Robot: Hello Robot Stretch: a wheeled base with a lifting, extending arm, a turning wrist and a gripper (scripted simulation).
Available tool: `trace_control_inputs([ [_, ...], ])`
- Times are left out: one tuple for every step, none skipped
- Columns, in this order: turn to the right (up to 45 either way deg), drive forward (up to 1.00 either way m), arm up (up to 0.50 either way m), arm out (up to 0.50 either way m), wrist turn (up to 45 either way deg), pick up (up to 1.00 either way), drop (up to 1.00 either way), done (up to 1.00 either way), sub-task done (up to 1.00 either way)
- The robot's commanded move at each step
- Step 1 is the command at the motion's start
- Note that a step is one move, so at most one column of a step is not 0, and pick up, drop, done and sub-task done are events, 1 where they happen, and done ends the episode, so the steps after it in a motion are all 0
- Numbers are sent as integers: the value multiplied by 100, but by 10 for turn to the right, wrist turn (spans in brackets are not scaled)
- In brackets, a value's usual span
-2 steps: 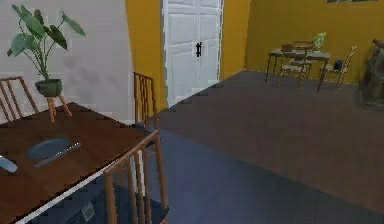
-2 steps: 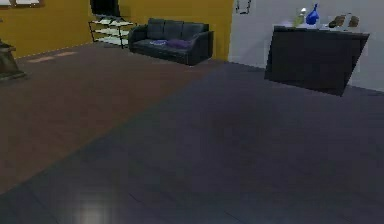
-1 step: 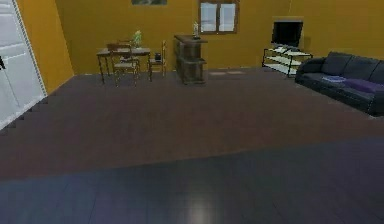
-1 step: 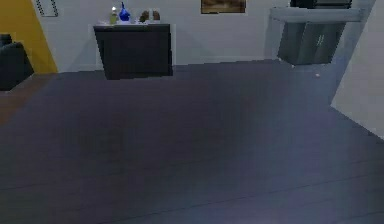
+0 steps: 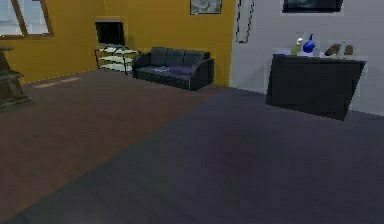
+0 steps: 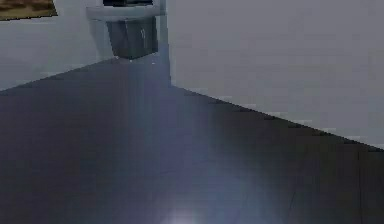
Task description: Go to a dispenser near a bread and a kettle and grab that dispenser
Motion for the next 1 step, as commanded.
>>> trace_control_inputs([
  [330,0,0,0,0,0,0,0,0],
])
